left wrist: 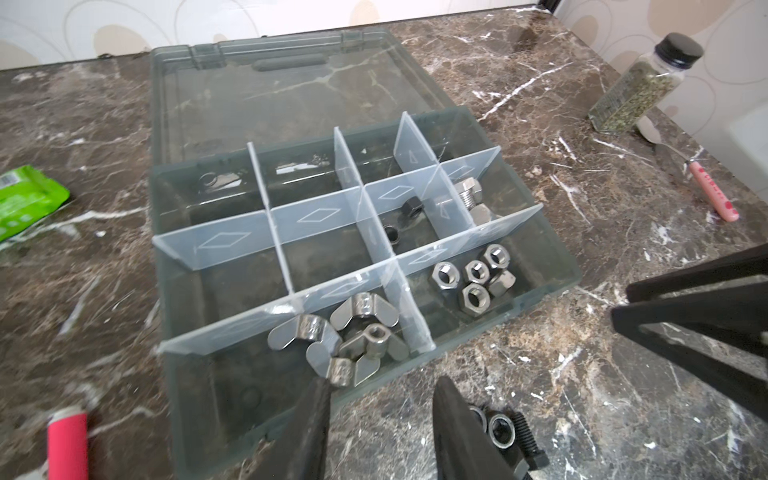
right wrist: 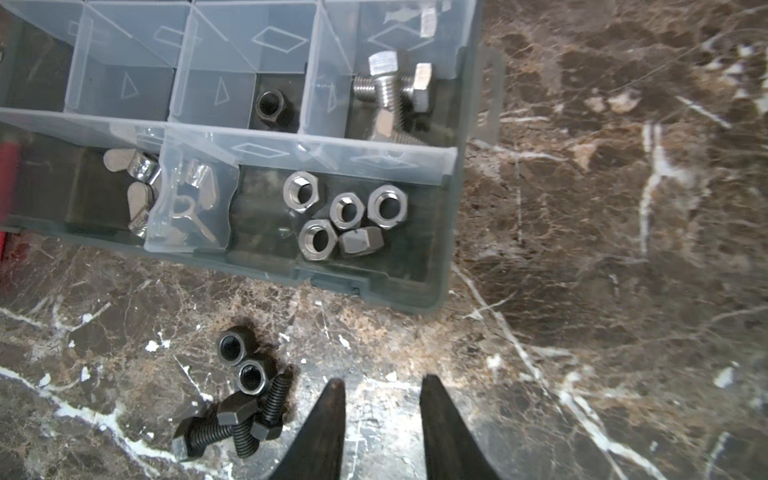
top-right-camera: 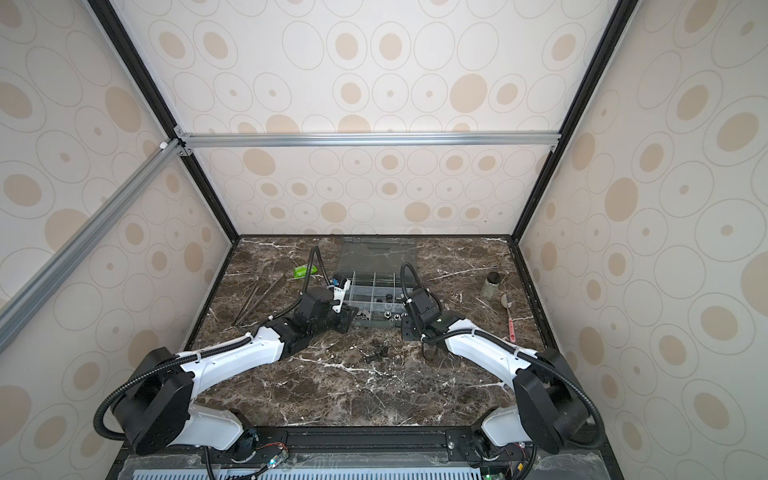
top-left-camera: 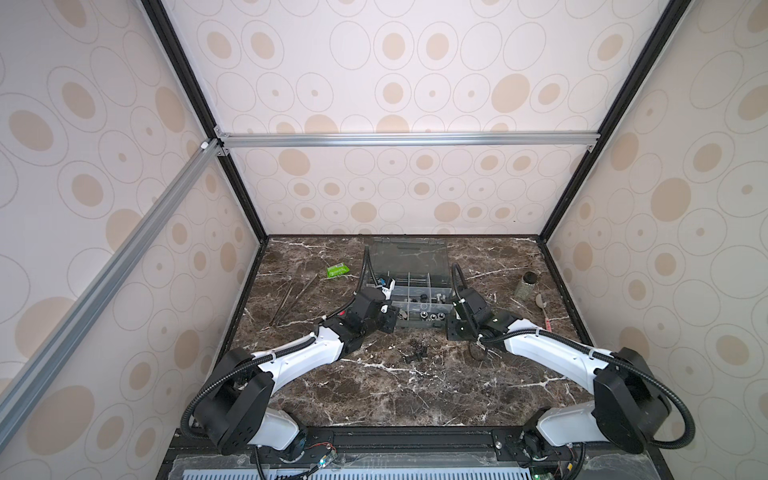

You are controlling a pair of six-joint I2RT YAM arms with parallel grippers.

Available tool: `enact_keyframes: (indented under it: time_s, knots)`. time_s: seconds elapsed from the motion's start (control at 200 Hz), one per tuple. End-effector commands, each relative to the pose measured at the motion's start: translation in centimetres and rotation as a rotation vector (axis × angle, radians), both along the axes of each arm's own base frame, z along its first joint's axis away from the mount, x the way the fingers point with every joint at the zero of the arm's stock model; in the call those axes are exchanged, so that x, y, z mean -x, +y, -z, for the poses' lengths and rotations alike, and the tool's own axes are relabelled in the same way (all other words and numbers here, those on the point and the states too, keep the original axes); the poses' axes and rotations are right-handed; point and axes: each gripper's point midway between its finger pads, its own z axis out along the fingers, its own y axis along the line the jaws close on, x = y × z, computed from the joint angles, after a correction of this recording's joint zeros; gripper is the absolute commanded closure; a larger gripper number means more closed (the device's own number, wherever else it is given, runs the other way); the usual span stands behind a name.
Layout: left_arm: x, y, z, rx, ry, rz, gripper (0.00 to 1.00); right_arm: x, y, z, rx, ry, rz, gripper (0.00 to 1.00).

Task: Sort the screws and nuts into containers
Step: 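Drop the black nut into the compartment with left gripper while right gripper approaches pile, then grasp a black nut from the pile with the right gripper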

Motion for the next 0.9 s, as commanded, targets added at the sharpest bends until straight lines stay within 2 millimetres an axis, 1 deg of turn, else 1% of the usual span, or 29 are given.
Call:
enact_keyframes:
  time_s: [0.0, 0.13, 0.24, 0.36, 0.465, 0.56, 0.625, 0.745, 0.895]
  knots:
    - [-0.5, 0.9, -1.1, 0.049, -0.029, -0.067, 0.58, -0.4, 3.1, -0.1, -0.04, 0.001, -0.053, 0.64]
    - [-0.4, 1.7, -0.9, 0.04, -0.03, -0.09, 0.58, -0.4, 5.5, 1.0, -0.011, 0.037, -0.112, 0.63]
    - [-0.3, 2.3, -1.2, 0.036, -0.041, -0.103, 0.57, -0.3, 7.5, 1.9, 0.005, 0.069, -0.159, 0.61]
    - [-0.1, 3.0, -1.4, 0.034, -0.052, -0.114, 0.57, 0.0, 8.9, 2.7, 0.043, 0.097, -0.21, 0.6]
    - [0.1, 3.6, -1.4, 0.029, -0.058, -0.12, 0.56, 0.4, 9.4, 3.4, 0.084, 0.122, -0.244, 0.58]
    - [0.1, 4.2, -1.8, 0.034, -0.073, -0.141, 0.56, 0.6, 9.6, 3.9, 0.111, 0.141, -0.267, 0.57]
    - [0.4, 4.1, -1.6, 0.047, -0.071, -0.128, 0.56, 0.8, 9.6, 4.1, 0.124, 0.155, -0.283, 0.57]
    - [0.8, 4.5, -0.9, 0.047, -0.059, -0.138, 0.56, 1.3, 9.5, 4.5, 0.146, 0.173, -0.298, 0.57]
    - [1.0, 4.7, -0.7, 0.045, -0.057, -0.138, 0.56, 1.7, 9.7, 5.0, 0.149, 0.191, -0.312, 0.57]
